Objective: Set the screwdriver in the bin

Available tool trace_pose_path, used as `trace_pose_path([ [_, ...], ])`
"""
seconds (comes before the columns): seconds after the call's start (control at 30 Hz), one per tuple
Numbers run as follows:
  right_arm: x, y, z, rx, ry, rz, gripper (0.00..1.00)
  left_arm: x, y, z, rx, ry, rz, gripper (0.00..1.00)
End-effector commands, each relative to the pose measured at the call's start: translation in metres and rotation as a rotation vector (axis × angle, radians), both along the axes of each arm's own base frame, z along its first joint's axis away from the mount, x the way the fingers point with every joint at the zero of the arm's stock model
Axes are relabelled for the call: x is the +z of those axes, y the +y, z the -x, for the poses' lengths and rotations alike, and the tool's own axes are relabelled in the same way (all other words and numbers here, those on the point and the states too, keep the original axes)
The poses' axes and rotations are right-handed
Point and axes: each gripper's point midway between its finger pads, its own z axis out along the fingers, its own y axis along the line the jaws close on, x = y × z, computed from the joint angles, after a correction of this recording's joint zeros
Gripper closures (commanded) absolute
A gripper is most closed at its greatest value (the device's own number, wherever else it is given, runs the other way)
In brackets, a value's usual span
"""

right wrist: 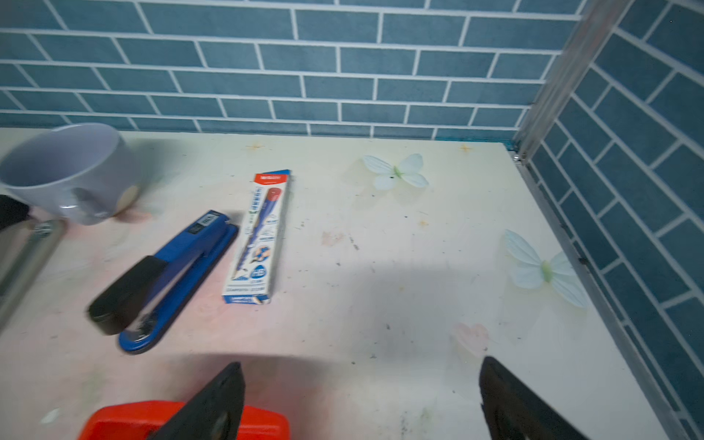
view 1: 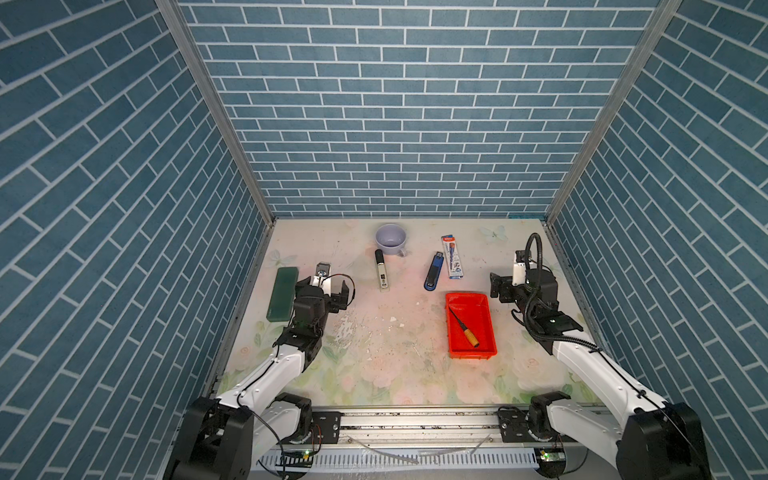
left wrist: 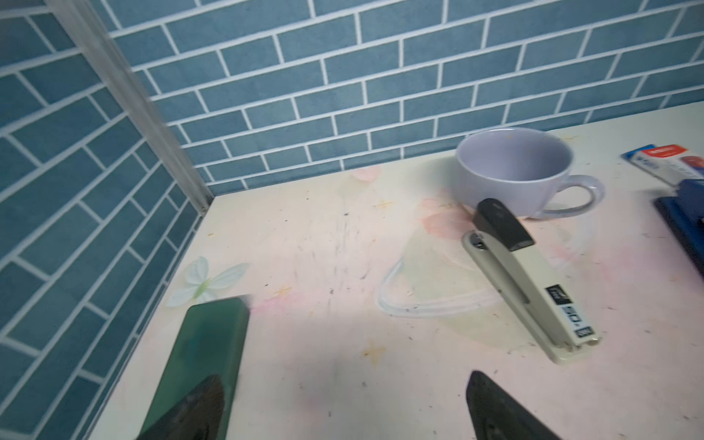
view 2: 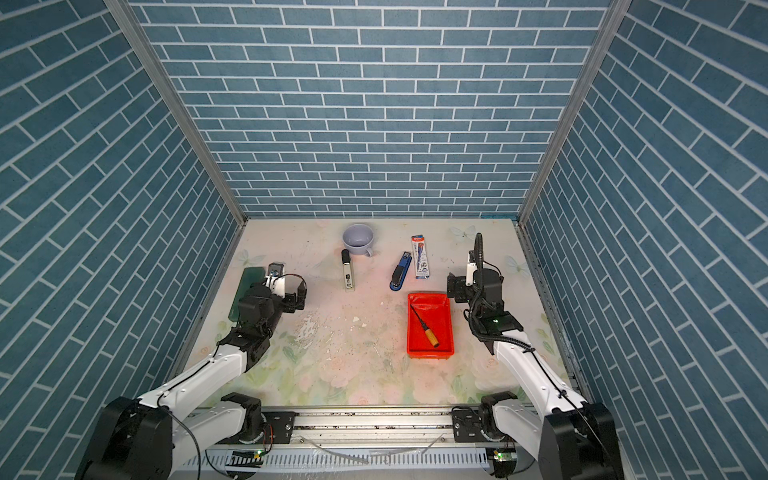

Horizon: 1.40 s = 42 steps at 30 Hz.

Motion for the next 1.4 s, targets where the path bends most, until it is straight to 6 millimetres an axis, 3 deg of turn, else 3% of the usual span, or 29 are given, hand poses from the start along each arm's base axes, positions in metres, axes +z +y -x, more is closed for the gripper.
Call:
trace_pose_path([
  [0.0, -0.007, -0.037, -0.011, -0.112, -0.089, 0.066, 0.05, -0.004, 0.031, 0.005, 0.133, -0.017, -0.071, 0.0],
  [0.13, -0.032, -0.08, -0.017, -0.239, -0.103, 0.044, 0.05, -0.02, 0.054, 0.008, 0.228, -0.05, -0.064, 0.0],
  [0.23, -0.047, -0.092, -0.021, -0.26, -0.107, -0.03, 0.06, -0.027, 0.058, -0.002, 0.23, -0.05, -0.028, 0.0],
  [0.43, -0.074, -0.091, -0.03, -0.231, -0.107, -0.076, 0.06, -0.033, 0.059, -0.027, 0.187, -0.074, 0.055, 0.0],
  [0.6, -0.076, -0.09, -0.031, -0.214, -0.094, -0.091, 0.03, -0.057, 0.052, -0.04, 0.137, -0.038, 0.052, 0.0],
  [0.7, -0.076, -0.089, -0.033, -0.21, -0.088, -0.086, 0.03, -0.061, 0.049, -0.046, 0.12, 0.009, 0.047, 0.0],
  [1.37, -0.077, -0.089, -0.035, -0.205, -0.08, -0.081, 0.01, -0.063, 0.048, -0.047, 0.111, 0.023, 0.049, 0.0],
])
